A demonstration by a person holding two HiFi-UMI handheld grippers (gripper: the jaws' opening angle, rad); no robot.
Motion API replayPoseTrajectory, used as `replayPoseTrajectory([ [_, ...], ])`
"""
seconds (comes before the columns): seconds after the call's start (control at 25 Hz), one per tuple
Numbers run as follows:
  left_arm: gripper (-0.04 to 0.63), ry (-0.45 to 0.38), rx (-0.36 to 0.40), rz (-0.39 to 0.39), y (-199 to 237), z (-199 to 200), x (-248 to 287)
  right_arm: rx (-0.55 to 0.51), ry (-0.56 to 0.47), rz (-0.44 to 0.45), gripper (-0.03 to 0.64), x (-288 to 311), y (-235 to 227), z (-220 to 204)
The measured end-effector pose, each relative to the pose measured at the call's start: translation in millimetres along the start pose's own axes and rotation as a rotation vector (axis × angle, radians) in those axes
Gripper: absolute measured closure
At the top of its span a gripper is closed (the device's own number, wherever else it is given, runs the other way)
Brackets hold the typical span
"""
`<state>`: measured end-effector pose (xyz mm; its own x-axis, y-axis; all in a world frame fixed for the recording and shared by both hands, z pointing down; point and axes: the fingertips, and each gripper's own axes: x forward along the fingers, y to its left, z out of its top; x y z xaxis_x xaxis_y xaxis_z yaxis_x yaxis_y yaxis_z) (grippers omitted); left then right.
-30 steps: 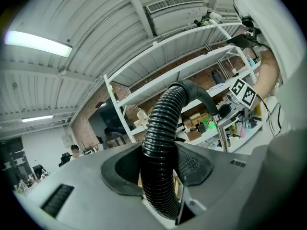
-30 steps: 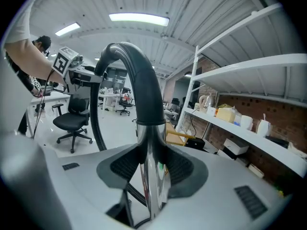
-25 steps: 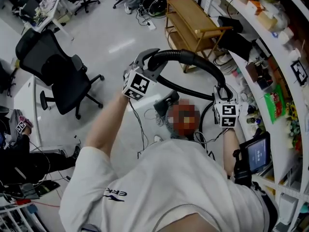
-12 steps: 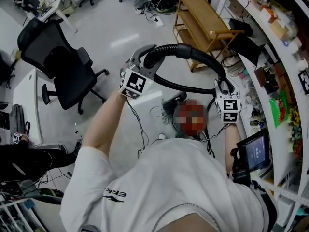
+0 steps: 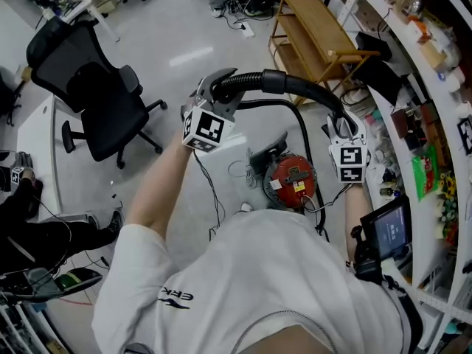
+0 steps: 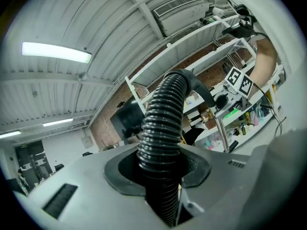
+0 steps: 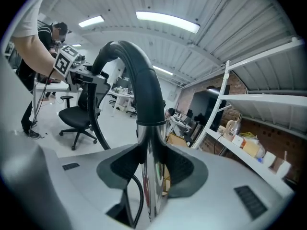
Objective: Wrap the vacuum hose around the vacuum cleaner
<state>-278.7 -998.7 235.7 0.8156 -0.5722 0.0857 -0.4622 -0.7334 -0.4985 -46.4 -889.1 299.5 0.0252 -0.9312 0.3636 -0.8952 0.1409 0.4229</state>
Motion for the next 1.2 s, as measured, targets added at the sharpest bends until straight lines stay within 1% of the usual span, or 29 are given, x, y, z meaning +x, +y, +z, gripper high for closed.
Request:
replayPoseTrajectory([
  [0.12,0.471,0.007,0.068,0.012,5,5,-6,0.026,0.006,0.028,0.445,9,10,-2],
  [0.2,0.477,0.025,0.116,0.007,7,3,-14,0.032,0.009,0.052,0.445,14,18,-3],
  [0.24,0.480,0.035,0.127,0.000,8,1,-20,0.032,0.010,0.065,0.445,16,23,-3],
  [0.32,0.486,0.060,0.120,-0.016,6,-5,-31,0.028,0.008,0.097,0.445,19,32,-3],
  [0.52,0.492,0.140,0.041,-0.025,-9,-31,-65,0.004,0.007,0.173,0.445,20,60,-7],
  [0.68,0.497,0.161,0.029,-0.028,-33,-38,-87,-0.023,0.007,0.202,0.445,14,71,-15],
  [1.0,0.500,0.205,0.066,-0.048,-88,-18,-117,-0.048,-0.021,0.225,0.445,-14,70,-34],
  [1.2,0.499,0.254,0.056,-0.063,-126,-2,-130,-0.059,-0.036,0.258,0.446,-36,63,-51],
])
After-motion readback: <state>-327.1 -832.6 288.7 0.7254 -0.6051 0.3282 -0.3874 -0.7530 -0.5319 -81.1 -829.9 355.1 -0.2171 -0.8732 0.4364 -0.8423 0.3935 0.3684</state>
